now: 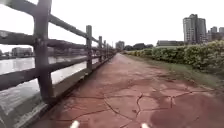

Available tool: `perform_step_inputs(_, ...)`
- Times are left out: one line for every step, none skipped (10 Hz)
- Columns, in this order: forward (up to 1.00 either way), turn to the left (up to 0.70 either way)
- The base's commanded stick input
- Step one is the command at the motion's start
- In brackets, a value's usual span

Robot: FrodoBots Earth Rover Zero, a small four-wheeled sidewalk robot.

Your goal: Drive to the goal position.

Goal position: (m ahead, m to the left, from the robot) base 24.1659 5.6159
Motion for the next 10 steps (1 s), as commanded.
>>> perform_step_inputs(0.7, 0.0)
perform_step_inputs(0.7, 0.0)
perform_step_inputs(0.7, 0.0)
perform_step_inputs(0.7, 0.0)
perform_step_inputs(0.7, 0.0)
perform_step_inputs(0.7, 0.0)
perform_step_inputs(0.7, 0.0)
perform_step_inputs(0.7, -0.25)
perform_step_inputs(0.7, -0.35)
perform_step_inputs(0.7, -0.11)
